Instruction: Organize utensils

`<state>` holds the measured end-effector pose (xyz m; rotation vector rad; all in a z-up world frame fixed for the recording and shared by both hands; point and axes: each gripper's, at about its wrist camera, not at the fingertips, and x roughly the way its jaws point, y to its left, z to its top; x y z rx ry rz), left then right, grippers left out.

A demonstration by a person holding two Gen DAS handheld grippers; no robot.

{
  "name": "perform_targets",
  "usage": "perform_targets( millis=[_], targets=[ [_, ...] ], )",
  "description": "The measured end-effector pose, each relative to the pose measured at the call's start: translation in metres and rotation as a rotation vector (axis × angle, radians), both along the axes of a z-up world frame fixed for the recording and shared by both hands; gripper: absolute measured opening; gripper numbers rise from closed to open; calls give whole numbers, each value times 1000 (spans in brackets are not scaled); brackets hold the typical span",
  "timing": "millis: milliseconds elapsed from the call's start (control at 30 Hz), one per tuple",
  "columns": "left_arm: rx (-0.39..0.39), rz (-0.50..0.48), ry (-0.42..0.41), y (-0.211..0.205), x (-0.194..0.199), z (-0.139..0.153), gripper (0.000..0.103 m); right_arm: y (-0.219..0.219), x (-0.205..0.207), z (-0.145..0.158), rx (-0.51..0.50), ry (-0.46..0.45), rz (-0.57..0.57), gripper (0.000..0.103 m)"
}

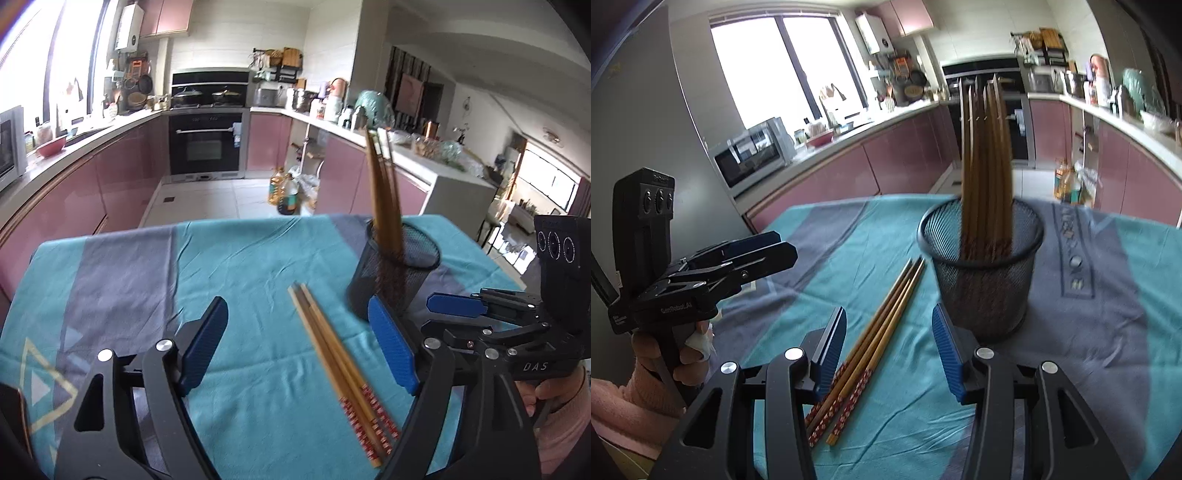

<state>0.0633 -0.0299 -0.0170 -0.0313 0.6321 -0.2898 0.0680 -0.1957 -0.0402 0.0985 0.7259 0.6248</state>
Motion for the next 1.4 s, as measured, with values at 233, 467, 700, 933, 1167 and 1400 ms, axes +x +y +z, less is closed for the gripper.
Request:
perform_targets(
  millis=[233, 467, 700, 933, 1167, 1400],
  targets=[
    [36, 32, 103, 10, -5, -38, 83, 24, -1, -27, -64, 60, 0, 55],
    [76, 38, 128, 6, -6, -52, 91, 31, -3, -38, -110, 65, -34, 56],
    [111, 42, 169, -1, 2, -66, 91, 35, -5, -42, -164, 47, -52, 56],
    [123, 20, 208, -4, 9, -77, 91, 39, -4, -44, -192, 41, -45, 56],
    [132, 1, 231, -10, 19, -84, 90, 43, -2, -48, -223, 53, -44, 49],
    [138, -8, 243, -13, 26, -87, 87, 38, -2, -50, -216, 71, -59, 44]
  ],
)
